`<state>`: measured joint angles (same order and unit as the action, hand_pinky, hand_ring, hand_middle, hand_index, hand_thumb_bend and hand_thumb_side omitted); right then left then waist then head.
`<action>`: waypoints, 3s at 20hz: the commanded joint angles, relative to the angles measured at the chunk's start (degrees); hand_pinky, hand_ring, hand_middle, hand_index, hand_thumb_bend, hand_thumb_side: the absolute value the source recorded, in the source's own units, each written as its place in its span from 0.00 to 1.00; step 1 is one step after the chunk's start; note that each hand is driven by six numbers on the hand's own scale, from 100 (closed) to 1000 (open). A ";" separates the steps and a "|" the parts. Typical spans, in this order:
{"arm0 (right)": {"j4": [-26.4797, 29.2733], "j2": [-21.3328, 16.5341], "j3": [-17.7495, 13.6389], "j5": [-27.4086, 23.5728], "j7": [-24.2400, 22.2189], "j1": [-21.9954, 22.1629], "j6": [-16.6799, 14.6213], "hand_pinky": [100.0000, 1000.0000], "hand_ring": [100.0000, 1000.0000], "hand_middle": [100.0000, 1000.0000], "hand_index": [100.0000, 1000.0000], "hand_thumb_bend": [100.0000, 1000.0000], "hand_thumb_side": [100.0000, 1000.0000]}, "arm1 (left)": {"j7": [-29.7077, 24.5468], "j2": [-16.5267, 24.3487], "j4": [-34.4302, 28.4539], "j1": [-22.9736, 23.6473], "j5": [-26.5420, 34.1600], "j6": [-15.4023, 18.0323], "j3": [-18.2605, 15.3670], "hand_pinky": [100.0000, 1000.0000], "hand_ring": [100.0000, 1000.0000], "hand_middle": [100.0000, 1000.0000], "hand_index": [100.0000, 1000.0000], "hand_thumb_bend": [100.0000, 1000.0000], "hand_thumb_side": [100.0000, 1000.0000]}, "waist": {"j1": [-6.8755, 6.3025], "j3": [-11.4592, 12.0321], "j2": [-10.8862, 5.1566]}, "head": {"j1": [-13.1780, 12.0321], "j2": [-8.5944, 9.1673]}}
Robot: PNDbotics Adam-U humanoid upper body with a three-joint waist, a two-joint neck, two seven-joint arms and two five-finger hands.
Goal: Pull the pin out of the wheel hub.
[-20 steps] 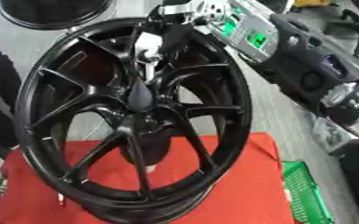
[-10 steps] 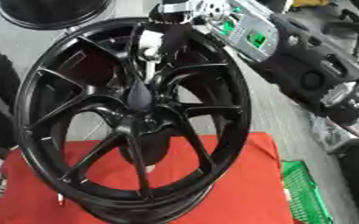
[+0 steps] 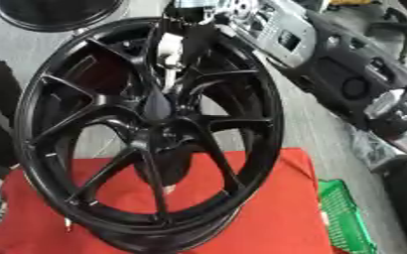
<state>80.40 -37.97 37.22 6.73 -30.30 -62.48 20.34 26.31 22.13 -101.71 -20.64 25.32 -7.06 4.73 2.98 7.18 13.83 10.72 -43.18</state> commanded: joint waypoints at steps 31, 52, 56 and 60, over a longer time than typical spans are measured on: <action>12.25 -29.51 -27.84 -17.94 17.89 19.11 -2.05 0.66 0.46 0.24 0.47 0.00 0.00 | 0.84 1.34 -0.81 -0.38 -0.18 0.63 -1.03 0.60 0.79 0.72 0.66 0.22 0.70 | 0.74 -1.40 -1.36 | -0.32 0.79; -3.73 -20.48 -58.56 -11.10 32.10 63.91 -13.31 0.90 0.97 0.90 0.93 0.00 0.90 | 2.49 2.47 -1.15 0.46 -0.25 1.35 -2.75 0.59 0.79 0.72 0.66 0.21 0.70 | -0.67 -4.76 -0.29 | -5.09 1.36; -5.82 -20.06 -59.03 -10.49 36.83 61.83 -15.79 0.88 0.94 0.91 0.94 0.00 1.00 | 2.29 2.39 -1.21 0.41 -0.18 1.39 -2.51 0.59 0.79 0.72 0.66 0.21 0.70 | -0.76 -4.52 -0.26 | -4.69 1.46; -3.11 -20.00 -57.92 -16.47 44.40 58.76 -14.36 0.85 0.89 0.86 0.91 0.00 0.80 | 2.15 2.12 -1.24 0.22 -0.14 1.35 -2.33 0.59 0.79 0.72 0.66 0.21 0.70 | -0.78 -4.08 -0.33 | -4.23 1.54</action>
<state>75.99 -56.11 -20.23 -8.17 12.04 -3.27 5.79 28.62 22.98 -102.07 -19.69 25.19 -5.77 2.62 2.20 3.14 14.20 6.25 -42.19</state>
